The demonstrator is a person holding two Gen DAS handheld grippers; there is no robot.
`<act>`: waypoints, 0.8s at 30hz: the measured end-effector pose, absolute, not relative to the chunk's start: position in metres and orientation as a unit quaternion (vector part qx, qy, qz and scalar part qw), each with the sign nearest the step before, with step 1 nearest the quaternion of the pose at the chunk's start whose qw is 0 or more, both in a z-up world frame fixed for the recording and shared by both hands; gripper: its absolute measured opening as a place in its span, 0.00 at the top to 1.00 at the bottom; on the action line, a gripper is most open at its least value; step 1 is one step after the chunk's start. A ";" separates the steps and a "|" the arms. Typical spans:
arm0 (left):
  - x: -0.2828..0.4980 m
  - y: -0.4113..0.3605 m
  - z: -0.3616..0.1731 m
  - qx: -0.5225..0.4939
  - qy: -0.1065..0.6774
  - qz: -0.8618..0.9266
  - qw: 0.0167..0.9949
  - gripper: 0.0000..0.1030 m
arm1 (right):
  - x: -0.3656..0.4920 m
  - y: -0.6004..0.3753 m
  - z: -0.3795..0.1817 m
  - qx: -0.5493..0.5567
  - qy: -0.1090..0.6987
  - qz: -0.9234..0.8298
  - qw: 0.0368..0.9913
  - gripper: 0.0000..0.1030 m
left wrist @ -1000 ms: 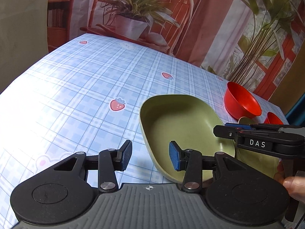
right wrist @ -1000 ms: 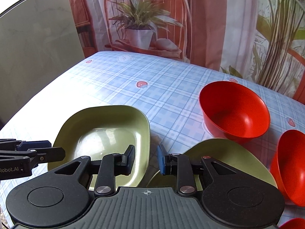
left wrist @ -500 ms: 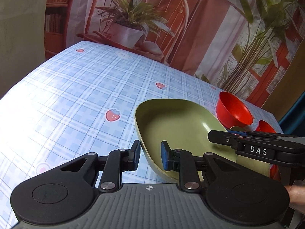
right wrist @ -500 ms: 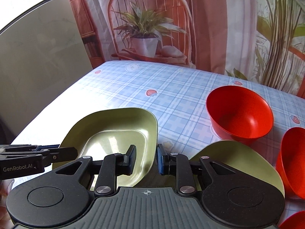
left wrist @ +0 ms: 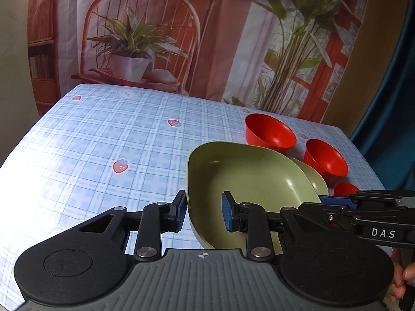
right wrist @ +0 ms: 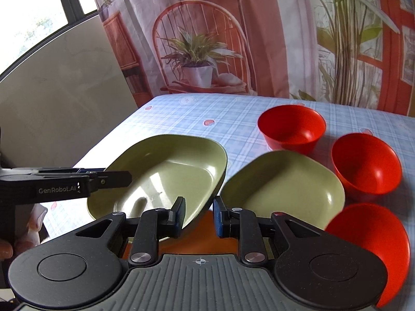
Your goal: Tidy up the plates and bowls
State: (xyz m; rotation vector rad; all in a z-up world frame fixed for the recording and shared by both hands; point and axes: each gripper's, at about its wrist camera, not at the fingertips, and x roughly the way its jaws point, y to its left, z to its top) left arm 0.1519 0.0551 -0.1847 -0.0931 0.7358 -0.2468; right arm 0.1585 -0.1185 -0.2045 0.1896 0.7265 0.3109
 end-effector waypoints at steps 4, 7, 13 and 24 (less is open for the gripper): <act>0.139 0.042 -0.187 -0.015 0.358 -0.148 0.922 0.71 | 0.125 -0.127 -0.213 0.114 0.374 0.148 0.908 0.79; 0.132 0.033 -0.191 0.003 0.359 -0.163 0.919 0.67 | 0.106 -0.129 -0.220 0.126 0.389 0.143 0.901 0.79; 0.123 0.023 -0.199 0.044 0.356 -0.173 0.917 0.61 | 0.092 -0.127 -0.229 0.145 0.419 0.130 0.887 0.78; 0.129 0.026 -0.212 0.037 0.363 -0.190 0.911 0.61 | 0.085 -0.121 -0.231 0.138 0.430 0.112 0.885 0.76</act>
